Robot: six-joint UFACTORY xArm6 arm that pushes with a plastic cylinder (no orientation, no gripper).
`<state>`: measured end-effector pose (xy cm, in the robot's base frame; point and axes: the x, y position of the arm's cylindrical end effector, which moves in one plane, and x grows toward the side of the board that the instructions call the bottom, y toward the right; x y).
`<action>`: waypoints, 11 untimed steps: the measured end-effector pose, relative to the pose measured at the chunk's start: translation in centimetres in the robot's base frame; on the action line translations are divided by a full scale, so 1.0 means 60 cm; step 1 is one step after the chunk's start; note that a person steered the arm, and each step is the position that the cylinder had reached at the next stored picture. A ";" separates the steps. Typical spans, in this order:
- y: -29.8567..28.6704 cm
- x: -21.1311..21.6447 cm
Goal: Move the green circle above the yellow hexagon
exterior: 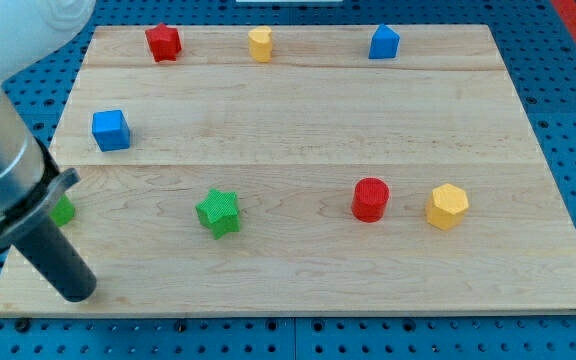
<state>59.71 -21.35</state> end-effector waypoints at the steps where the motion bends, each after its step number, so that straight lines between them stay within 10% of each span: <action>1: -0.080 -0.016; 4: -0.079 -0.178; 8: 0.445 -0.259; 11: 0.587 -0.331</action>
<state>39.87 13.85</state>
